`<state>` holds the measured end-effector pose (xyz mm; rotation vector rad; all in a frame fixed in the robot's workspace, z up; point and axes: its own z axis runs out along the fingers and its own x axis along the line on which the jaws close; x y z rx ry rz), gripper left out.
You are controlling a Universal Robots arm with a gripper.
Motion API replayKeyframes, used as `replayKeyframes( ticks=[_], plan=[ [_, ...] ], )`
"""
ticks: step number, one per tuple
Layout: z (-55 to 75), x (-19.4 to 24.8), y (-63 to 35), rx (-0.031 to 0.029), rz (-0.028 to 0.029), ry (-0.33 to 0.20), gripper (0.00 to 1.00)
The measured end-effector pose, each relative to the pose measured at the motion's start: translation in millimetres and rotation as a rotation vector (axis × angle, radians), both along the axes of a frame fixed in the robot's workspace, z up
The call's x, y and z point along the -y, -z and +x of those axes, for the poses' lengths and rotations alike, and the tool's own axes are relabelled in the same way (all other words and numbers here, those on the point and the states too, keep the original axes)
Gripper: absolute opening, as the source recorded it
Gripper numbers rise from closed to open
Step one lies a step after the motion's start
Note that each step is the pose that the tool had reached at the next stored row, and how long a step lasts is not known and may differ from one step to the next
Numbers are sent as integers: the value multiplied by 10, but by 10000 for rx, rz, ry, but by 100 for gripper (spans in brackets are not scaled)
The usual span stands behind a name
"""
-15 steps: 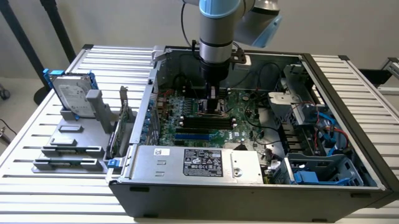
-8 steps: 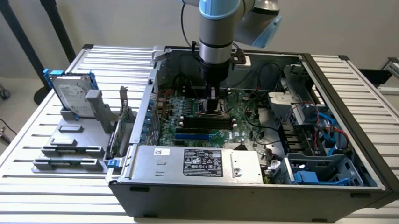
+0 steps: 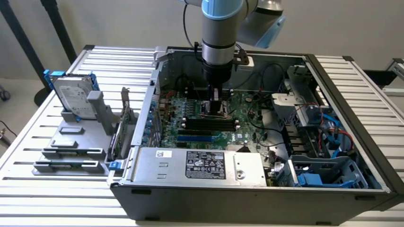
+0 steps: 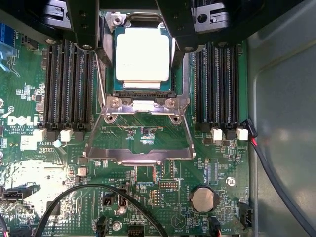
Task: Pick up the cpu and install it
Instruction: 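Place the cpu into insertion slot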
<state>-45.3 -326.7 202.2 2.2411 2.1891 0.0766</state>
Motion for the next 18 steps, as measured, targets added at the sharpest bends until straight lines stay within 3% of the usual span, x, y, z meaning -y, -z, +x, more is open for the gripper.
replayKeyframes(
  ticks=[18],
  plan=[
    [0, 0, 18, 31, 0, 153, 55]
  ],
)
